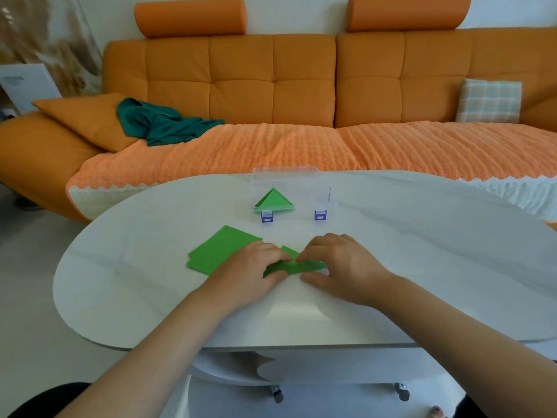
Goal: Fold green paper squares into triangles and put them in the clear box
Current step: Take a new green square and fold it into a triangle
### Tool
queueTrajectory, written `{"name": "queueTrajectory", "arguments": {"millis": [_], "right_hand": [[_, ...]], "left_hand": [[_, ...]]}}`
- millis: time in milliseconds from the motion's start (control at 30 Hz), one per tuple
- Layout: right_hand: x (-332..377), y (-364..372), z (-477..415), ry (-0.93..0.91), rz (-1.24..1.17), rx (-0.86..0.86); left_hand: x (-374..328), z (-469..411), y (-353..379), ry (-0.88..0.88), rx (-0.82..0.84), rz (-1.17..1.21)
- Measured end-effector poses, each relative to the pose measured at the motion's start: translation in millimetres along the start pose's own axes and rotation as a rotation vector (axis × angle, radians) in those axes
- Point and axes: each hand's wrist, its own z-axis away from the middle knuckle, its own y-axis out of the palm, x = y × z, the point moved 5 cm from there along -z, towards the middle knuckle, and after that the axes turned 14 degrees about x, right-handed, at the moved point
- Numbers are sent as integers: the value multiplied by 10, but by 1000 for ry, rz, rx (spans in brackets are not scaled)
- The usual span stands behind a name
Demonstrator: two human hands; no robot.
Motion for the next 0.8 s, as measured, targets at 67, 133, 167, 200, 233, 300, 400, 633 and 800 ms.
{"name": "queueTrajectory", "arguments": {"millis": [67,133,167,200,233,300,400,633,800], "right_hand": [[-33,-5,-65,-34,19,-11],[-67,-18,-113,-62,62,-49],[-79,-23,-130,-75,70,-81],[-82,-35,-141,-84,64,-119],[-80,-47,-150,-90,54,-158],[-63,-72,-171,-102,55,-225],[-20,-102,-191,-114,86,-292],[88,-165,-184,-107,12,-389],[81,-199,-175,-78,69,-409]], "left_hand": [[-5,-15,-28,57,-18,-30],[-7,-23,-57,96,-55,-51],[-5,-23,-69,105,-77,-55],[-1,-19,-76,108,-100,-57],[-5,-15,-85,108,-124,-61],[-32,-7,-106,103,-184,-85],[-85,-19,-156,95,-280,-94],[-60,-63,-149,67,-307,-21],[-65,-63,-133,45,-328,51]]}}
